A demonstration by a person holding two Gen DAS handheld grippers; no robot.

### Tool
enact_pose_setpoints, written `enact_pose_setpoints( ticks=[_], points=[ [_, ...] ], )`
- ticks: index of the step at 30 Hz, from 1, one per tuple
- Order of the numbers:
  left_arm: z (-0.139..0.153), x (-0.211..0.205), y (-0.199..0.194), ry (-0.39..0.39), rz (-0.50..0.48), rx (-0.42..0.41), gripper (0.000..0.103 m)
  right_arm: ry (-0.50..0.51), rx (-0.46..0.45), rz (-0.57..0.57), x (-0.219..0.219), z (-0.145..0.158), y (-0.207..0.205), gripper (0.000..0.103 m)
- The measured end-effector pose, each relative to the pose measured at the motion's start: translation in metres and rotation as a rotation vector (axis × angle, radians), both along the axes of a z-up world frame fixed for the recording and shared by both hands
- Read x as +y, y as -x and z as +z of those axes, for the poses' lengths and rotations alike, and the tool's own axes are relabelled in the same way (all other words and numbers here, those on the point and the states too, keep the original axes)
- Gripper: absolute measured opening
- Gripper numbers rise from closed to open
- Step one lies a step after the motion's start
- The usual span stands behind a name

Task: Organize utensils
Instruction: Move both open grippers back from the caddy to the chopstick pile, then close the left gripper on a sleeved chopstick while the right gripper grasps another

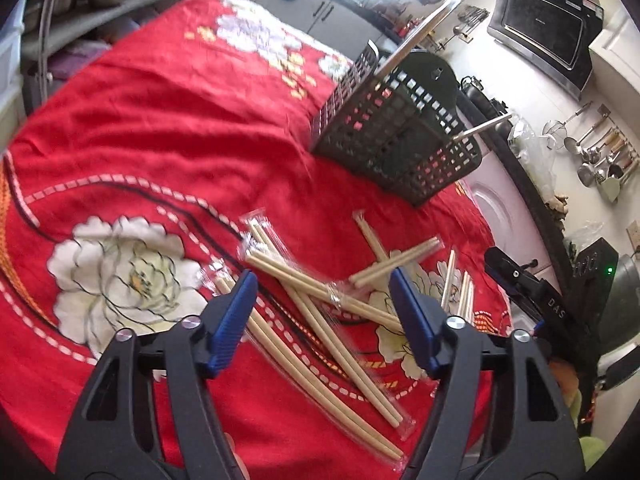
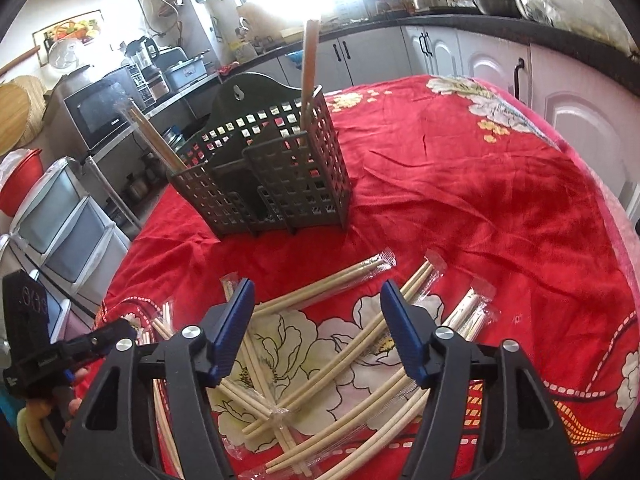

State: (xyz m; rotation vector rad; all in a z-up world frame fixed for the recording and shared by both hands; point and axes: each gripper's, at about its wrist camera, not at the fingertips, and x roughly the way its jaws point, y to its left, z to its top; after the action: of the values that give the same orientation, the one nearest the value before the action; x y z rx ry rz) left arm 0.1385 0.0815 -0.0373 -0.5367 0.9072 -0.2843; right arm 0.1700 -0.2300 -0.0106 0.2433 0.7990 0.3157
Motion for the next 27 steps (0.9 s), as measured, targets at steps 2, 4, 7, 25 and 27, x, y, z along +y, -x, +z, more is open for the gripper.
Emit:
enact_pose_setpoints(
  ticks=[2, 4, 7, 25, 27],
  points=[
    [-0.005, 0.000, -0.003, 0.026, -0.002, 0.026, 0.058, 0.001, 0.015, 0.000, 0.000, -0.003, -0.003, 0.058],
    [-0.011, 0.000, -0.007, 0.044, 0.003, 0.052, 0.058, -0.008, 0.045, 0.002, 0.000, -0.007, -0.007, 0.055],
    [-0.018, 0.002, -0.015, 0.066, 0.018, 0.084, 0.057, -0.030, 0.092, 0.005, 0.002, -0.013, -0.015, 0.051],
    [-0.032, 0.022, -0.038, 0.152, 0.140, 0.127, 0.045, -0.212, 0.341, -0.111, -0.002, -0.053, -0.071, 0.047],
    [-0.033, 0.023, -0.041, 0.140, 0.148, 0.134, 0.038, -0.227, 0.347, -0.125, -0.004, -0.054, -0.076, 0.047]
  ],
)
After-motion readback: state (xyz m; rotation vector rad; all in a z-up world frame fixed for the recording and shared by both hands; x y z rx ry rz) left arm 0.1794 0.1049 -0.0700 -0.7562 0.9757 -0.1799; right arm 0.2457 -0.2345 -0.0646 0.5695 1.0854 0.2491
